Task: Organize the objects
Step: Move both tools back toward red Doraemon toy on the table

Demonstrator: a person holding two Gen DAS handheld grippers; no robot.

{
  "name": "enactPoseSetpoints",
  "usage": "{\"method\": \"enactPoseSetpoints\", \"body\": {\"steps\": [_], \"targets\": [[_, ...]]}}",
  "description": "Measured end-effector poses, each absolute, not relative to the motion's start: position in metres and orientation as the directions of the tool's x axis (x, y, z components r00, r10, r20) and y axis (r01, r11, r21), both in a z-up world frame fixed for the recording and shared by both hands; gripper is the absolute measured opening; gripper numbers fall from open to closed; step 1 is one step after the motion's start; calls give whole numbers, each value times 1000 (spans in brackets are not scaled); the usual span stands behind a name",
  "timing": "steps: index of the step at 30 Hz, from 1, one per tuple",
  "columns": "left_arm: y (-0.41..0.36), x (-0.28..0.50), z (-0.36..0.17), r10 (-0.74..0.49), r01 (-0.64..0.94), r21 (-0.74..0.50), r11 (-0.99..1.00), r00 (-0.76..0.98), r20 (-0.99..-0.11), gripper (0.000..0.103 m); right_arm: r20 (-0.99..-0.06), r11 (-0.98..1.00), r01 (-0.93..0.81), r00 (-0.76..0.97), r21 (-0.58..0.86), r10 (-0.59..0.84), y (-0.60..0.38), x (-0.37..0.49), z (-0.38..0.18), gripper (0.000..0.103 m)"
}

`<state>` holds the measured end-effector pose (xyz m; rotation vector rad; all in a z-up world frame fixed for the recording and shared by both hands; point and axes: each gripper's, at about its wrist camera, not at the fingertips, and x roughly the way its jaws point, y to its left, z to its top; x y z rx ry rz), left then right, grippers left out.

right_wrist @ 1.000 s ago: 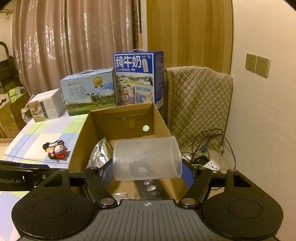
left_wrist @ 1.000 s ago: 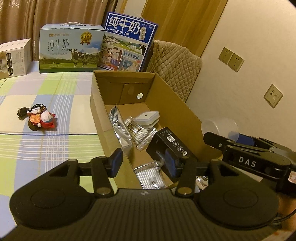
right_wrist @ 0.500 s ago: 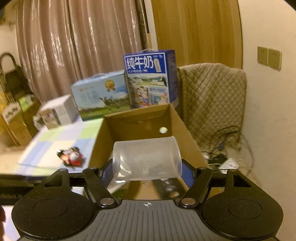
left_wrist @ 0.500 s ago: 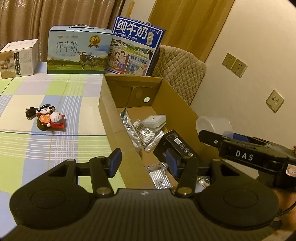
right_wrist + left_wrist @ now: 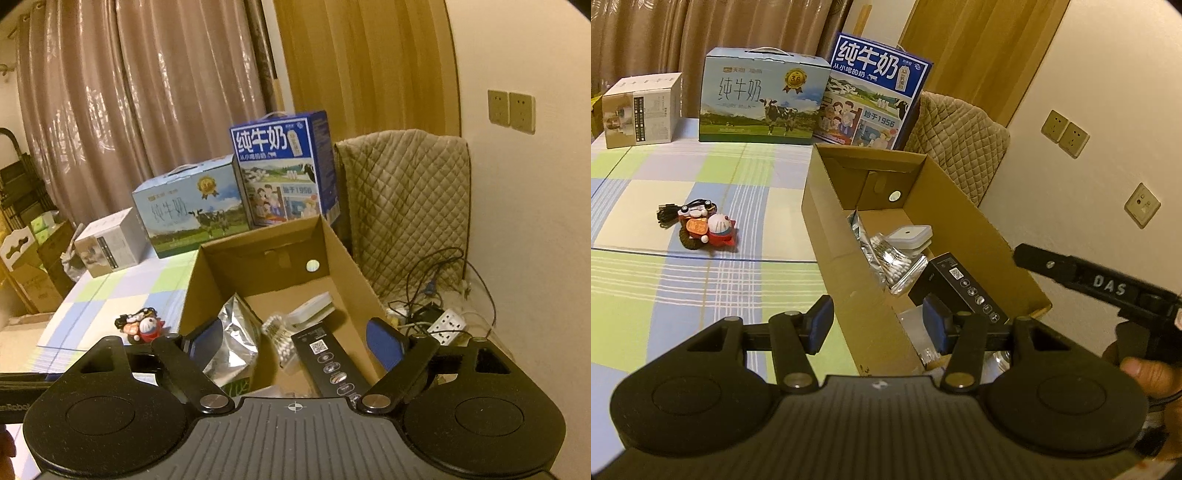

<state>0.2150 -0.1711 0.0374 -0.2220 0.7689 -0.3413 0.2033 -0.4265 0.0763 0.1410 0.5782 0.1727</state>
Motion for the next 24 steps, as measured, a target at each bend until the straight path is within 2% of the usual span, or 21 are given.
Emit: {"method": "enactPoseSetpoints", "body": {"steps": [8, 19, 24], "targets": [[-157, 189, 49, -378, 213, -326, 921, 685, -623, 52, -537, 985, -118, 827, 127, 168, -404, 168, 90, 82], [-129, 146, 70, -354, 202, -308, 930, 721, -596, 73, -564, 980, -122, 803, 156, 190, -370, 125, 84, 82], [-116, 130, 76, -346, 193, -308, 932, 729, -590, 78, -566, 976, -132, 797, 173, 208, -358, 114, 83, 82]]}}
